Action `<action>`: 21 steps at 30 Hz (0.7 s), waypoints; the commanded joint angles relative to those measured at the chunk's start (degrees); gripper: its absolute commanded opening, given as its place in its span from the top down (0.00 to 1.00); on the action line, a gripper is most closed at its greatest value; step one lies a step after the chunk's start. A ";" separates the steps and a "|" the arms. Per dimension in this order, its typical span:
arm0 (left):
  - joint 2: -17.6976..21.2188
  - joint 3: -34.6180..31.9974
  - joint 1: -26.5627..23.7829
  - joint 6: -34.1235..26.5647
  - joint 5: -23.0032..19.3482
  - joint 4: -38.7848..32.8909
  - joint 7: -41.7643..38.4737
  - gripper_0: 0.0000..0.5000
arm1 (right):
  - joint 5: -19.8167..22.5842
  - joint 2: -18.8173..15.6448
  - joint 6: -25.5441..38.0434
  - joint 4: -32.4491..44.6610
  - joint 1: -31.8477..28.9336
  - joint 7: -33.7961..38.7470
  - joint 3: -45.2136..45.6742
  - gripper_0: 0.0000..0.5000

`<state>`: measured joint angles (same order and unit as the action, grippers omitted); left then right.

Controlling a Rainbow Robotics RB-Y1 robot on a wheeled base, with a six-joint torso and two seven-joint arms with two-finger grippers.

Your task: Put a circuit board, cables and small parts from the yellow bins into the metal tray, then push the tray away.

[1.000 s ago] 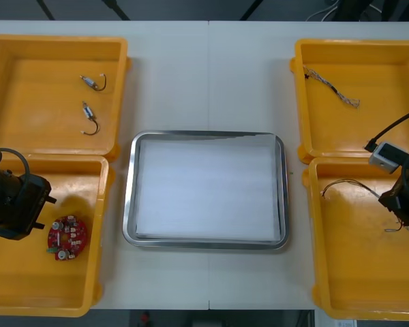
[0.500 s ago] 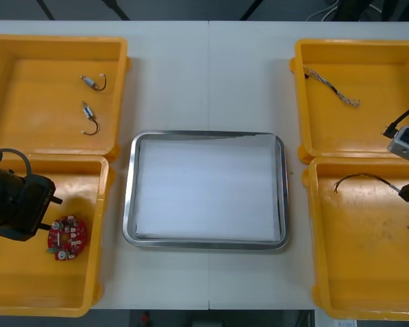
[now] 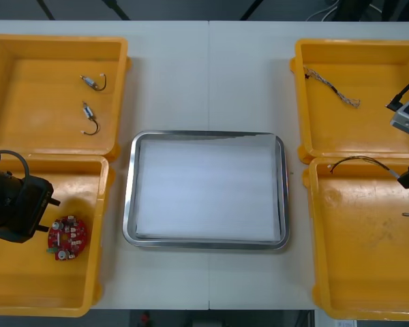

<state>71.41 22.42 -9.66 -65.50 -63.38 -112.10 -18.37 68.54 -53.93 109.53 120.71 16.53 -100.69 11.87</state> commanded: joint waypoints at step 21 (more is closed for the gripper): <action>2.51 -0.97 4.47 2.84 2.03 -3.30 -0.09 0.00 | -0.33 0.31 0.47 1.46 6.50 11.48 -2.91 1.00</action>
<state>71.52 22.42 -6.25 -63.64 -62.09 -114.03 -18.37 68.55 -53.91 109.70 120.73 21.48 -90.21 9.50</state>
